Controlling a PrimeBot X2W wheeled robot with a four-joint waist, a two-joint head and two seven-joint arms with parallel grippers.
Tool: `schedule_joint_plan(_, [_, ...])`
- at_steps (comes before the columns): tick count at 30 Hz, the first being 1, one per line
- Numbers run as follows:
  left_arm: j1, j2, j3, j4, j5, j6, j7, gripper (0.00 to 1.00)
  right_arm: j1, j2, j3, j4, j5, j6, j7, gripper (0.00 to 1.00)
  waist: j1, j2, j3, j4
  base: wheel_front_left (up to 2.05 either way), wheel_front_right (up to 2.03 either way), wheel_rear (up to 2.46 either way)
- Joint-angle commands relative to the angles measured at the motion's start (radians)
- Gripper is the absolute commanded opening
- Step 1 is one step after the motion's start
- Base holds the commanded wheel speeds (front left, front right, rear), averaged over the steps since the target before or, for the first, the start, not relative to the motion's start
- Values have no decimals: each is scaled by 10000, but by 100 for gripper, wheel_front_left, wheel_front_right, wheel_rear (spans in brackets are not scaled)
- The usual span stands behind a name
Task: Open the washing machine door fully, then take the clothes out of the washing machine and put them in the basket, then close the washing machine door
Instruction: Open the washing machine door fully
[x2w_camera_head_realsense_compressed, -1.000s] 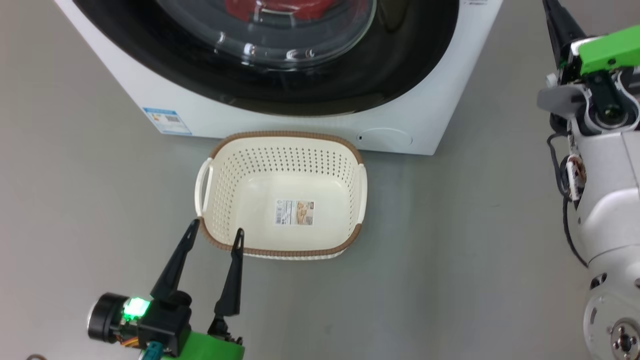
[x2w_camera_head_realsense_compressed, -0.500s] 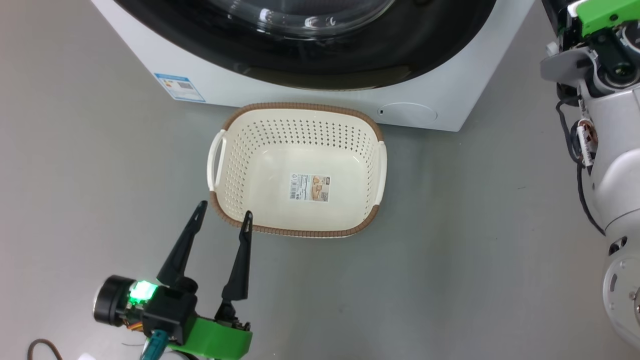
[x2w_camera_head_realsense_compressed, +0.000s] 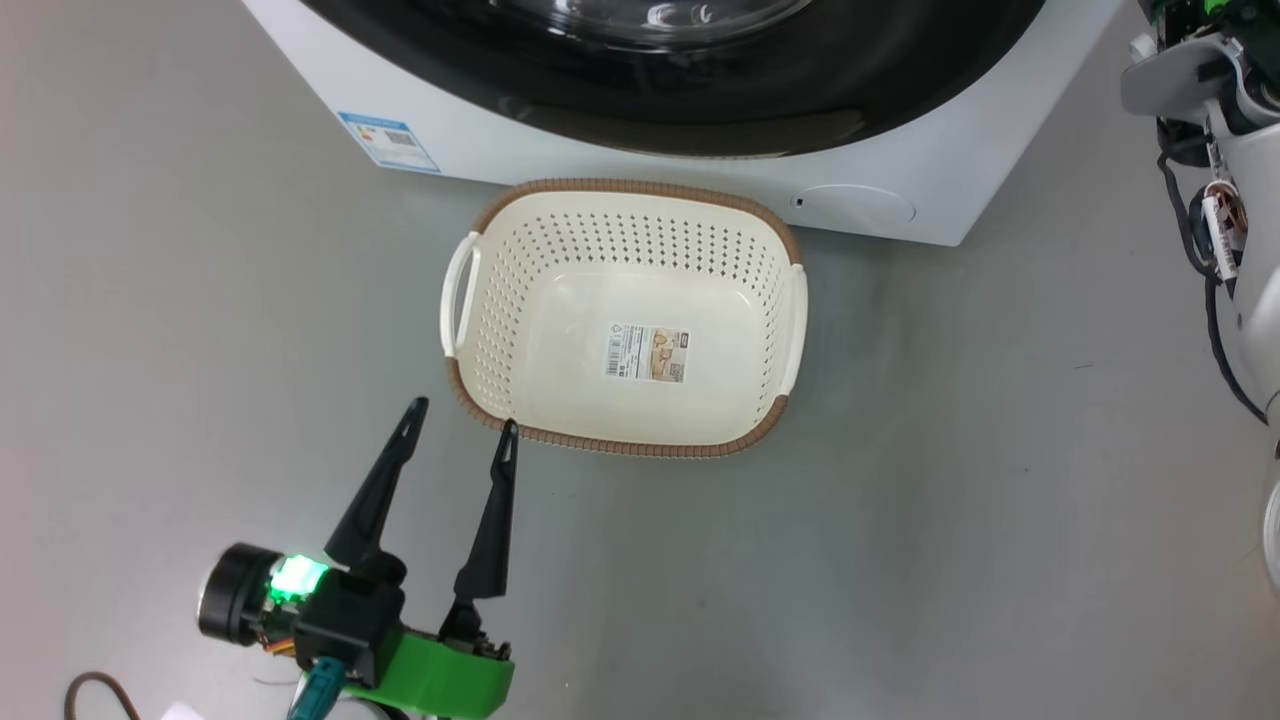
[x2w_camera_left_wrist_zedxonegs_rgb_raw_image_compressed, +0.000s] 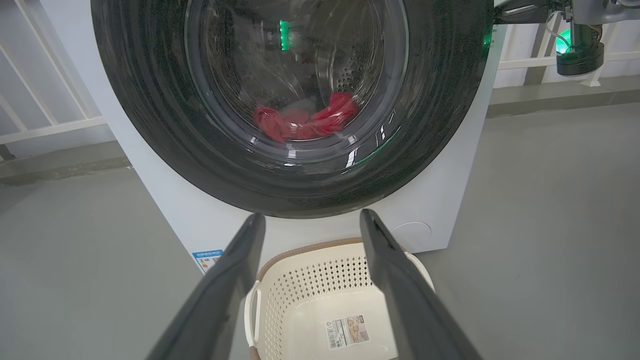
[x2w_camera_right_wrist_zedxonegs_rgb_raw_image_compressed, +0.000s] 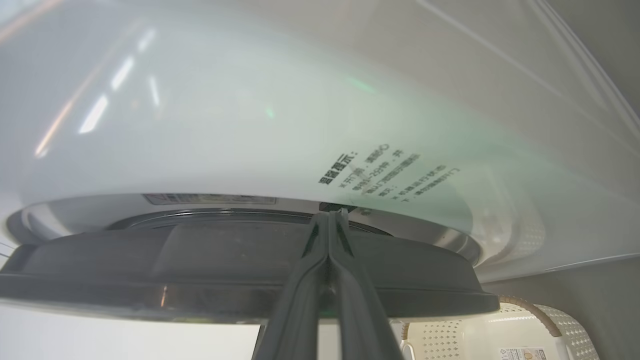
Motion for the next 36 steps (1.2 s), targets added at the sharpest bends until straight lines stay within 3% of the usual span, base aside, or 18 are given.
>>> schedule_joint_plan(1, [-333,102,304,-275,94,-62,-61,100,-465,137,107,-102,-130,90,71,0,0,0,103,79,0,0,0])
schedule_joint_plan(21, [-429,-73,188,-107,169,-286,-61,100,-1049,-296,475,530,-697,90,32,0,0,0,116,508,0,0,0])
schedule_joint_plan(31, [-379,-102,128,-45,207,-413,-61,100,-1240,-632,894,731,-1188,90,673,0,0,0,73,777,0,0,0])
schedule_joint_plan(36, [-416,-96,186,-117,268,-399,-61,100,-1338,-490,1060,644,-1213,90,1090,0,0,0,195,726,0,0,0])
